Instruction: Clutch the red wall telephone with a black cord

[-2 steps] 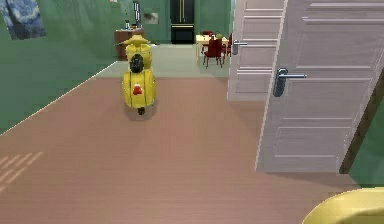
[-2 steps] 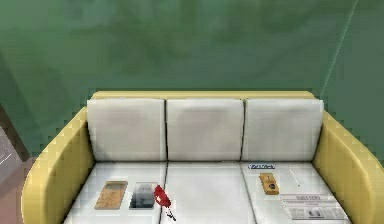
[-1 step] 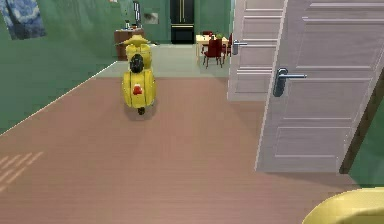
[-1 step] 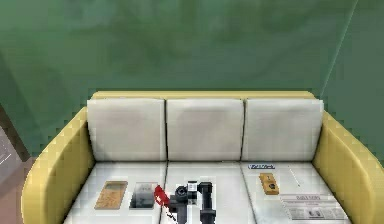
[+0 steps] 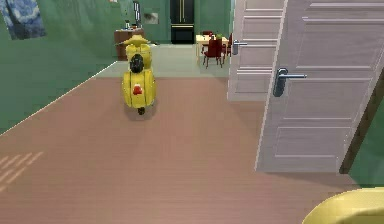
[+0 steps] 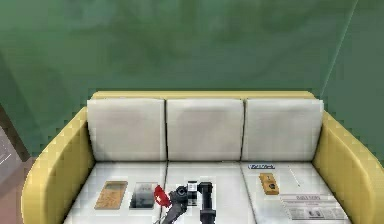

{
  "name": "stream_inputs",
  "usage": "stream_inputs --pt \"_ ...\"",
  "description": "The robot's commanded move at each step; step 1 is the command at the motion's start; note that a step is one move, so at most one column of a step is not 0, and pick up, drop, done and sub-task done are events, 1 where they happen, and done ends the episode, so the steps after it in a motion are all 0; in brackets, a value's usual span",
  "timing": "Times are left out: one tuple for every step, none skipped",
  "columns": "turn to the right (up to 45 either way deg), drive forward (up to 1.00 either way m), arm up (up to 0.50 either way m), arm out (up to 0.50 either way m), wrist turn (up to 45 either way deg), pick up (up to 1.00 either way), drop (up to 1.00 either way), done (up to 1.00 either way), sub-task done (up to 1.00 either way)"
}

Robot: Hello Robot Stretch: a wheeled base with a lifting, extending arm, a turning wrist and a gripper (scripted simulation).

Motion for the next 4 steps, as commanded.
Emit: stream_inputs --pt "0.0 0.0 0.0 0.0 45.0 0.0 0.0 0.0 0.0" --pt "0.0 0.0 0.0 0.0 45.0 0.0 0.0 0.0 0.0" --pt "0.0 0.0 0.0 0.0 27.0 0.0 0.0 0.0 0.0" --pt "0.0 0.0 -0.3 0.0 0.0 0.0 0.0 0.0 0.0"
